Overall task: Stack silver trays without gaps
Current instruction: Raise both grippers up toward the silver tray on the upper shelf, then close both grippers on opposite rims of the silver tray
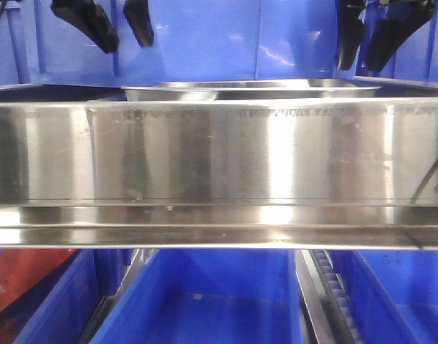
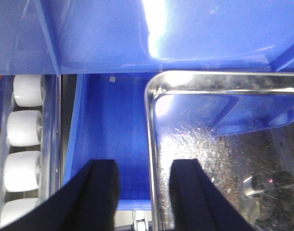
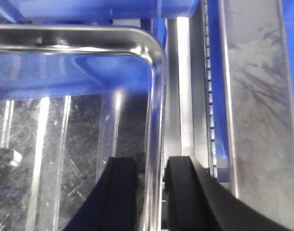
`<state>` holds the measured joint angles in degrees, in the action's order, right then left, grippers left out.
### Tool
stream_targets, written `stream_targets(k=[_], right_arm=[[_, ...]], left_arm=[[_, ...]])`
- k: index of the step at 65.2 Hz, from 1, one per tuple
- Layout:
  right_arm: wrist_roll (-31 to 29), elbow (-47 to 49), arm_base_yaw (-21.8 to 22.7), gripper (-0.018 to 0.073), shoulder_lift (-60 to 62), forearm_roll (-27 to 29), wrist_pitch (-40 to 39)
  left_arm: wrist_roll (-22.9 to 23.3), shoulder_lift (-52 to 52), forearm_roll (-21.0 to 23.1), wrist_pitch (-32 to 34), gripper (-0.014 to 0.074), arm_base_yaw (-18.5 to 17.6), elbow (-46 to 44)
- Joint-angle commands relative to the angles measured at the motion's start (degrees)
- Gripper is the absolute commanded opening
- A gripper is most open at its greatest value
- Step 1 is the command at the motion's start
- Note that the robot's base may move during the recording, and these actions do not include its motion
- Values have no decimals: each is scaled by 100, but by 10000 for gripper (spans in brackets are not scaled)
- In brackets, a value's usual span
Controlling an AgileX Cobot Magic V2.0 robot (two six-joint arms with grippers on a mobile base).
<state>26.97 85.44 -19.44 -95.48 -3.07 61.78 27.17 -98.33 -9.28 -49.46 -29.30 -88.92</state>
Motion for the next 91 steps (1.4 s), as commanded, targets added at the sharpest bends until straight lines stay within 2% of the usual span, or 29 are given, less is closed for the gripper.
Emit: stream_targets(k=[1, 91], right_arm=[[7, 34, -13, 88, 1, -25, -58], [95, 34, -13, 100, -332, -25, 72]], left_arm=[[3, -67, 22, -64, 174, -27, -32], [3, -626, 116, -54, 172, -27, -32]])
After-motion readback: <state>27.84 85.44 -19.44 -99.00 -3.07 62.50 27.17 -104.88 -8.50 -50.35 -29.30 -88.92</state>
